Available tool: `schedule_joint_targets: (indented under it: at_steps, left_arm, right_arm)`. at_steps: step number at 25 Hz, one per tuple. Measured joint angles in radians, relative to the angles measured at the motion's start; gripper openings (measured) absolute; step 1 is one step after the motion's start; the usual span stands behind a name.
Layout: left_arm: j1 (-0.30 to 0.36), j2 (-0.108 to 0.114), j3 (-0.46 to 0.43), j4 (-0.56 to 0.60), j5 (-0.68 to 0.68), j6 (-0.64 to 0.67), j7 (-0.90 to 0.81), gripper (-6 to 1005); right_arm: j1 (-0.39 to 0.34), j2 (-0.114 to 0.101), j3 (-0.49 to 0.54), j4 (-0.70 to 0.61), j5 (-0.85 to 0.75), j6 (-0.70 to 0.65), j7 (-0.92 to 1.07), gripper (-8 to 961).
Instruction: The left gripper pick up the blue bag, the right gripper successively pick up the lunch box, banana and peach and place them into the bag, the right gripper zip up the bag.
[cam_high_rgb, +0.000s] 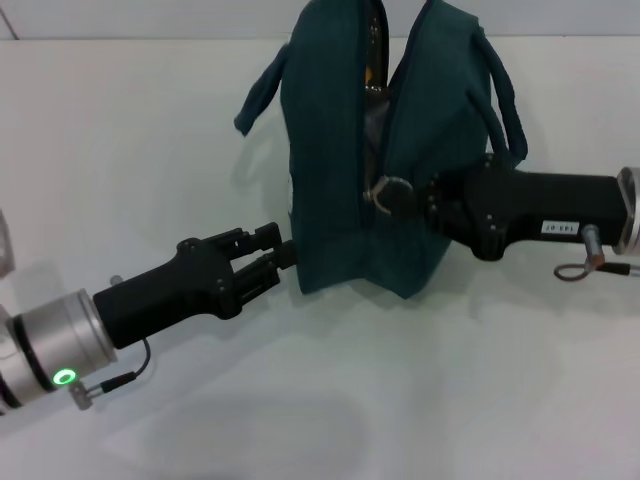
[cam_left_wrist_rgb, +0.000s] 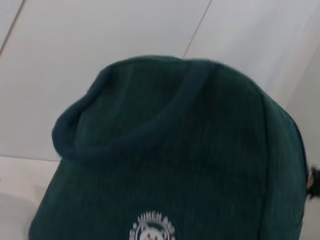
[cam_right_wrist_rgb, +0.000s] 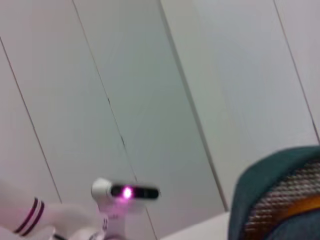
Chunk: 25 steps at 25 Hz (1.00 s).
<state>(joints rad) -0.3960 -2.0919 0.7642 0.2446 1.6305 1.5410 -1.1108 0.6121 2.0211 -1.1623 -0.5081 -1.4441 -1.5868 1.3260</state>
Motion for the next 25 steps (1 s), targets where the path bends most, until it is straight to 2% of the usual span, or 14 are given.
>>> schedule_joint_targets:
  at_steps: [6, 13, 18, 25]
  left_arm:
    - [-0.026, -0.001, 0.001, -0.051, -0.012, -0.021, 0.056, 406]
    - [-0.032, -0.002, 0.003, -0.054, -0.012, -0.032, 0.061, 408]
    - [-0.033, -0.002, 0.001, -0.054, -0.012, -0.032, 0.062, 408]
    - [-0.035, -0.002, 0.001, -0.054, -0.012, -0.032, 0.062, 408]
  right_arm:
    - [0.026, -0.007, -0.013, 0.021, -0.007, 0.033, 0.037, 8]
    - [0.022, -0.016, -0.014, 0.006, -0.114, 0.071, 0.110, 9]
    - [0.015, -0.022, -0.014, 0.006, -0.130, 0.050, 0.126, 9]
    - [0.014, -0.051, -0.025, -0.016, -0.165, 0.018, 0.204, 9]
